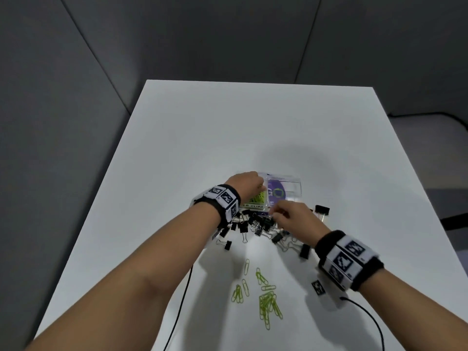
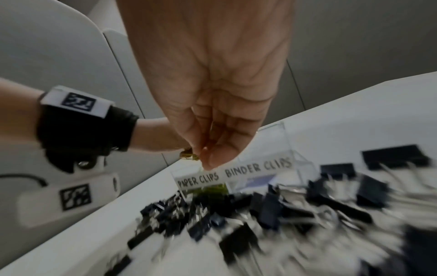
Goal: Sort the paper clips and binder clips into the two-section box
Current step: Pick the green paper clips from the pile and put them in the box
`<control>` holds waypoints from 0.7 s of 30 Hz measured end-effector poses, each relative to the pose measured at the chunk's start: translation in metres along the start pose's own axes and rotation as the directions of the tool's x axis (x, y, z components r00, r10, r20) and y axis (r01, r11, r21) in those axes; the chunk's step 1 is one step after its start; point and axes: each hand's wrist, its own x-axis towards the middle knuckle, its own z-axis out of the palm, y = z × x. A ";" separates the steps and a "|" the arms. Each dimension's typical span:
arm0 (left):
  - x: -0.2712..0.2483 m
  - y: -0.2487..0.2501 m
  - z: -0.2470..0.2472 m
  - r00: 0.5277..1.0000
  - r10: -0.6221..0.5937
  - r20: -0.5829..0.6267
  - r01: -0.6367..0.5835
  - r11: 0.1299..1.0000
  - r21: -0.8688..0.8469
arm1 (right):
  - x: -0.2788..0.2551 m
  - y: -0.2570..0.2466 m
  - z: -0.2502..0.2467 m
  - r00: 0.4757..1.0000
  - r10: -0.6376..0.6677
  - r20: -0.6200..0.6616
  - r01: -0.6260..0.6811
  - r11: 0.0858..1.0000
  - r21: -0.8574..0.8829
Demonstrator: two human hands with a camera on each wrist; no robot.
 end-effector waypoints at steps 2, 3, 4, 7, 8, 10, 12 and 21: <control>0.001 -0.002 0.005 0.999 0.040 -0.003 -0.040 0.998 0.056 | -0.014 0.011 0.007 0.999 -0.003 0.047 0.006 0.998 -0.066; 0.000 -0.004 0.008 0.998 0.055 -0.009 -0.054 0.996 0.074 | -0.020 0.015 0.011 0.998 -0.005 0.068 0.012 0.995 -0.098; -0.001 -0.005 0.009 0.998 0.068 -0.019 -0.066 0.994 0.091 | -0.025 0.019 0.015 0.996 -0.006 0.085 0.016 0.993 -0.118; -0.011 -0.006 0.007 0.991 0.099 -0.089 -0.088 0.989 0.121 | -0.040 0.026 0.026 0.993 -0.004 0.119 0.020 0.990 -0.137; -0.018 -0.005 0.007 0.984 0.115 -0.135 -0.100 0.988 0.116 | -0.044 0.027 0.030 0.991 -0.006 0.134 0.027 0.988 -0.150; -0.036 -0.001 0.012 0.960 0.184 -0.210 -0.164 0.980 0.113 | -0.054 0.029 0.038 0.986 -0.006 0.169 0.041 0.979 -0.199; -0.058 0.002 0.032 0.941 0.305 -0.144 -0.289 0.949 0.126 | -0.065 0.030 0.047 0.979 0.007 0.202 0.048 0.962 -0.267; -0.123 -0.005 0.115 0.906 0.372 0.202 -0.409 0.891 0.195 | -0.114 0.028 0.090 0.967 0.021 0.252 0.093 0.898 -0.431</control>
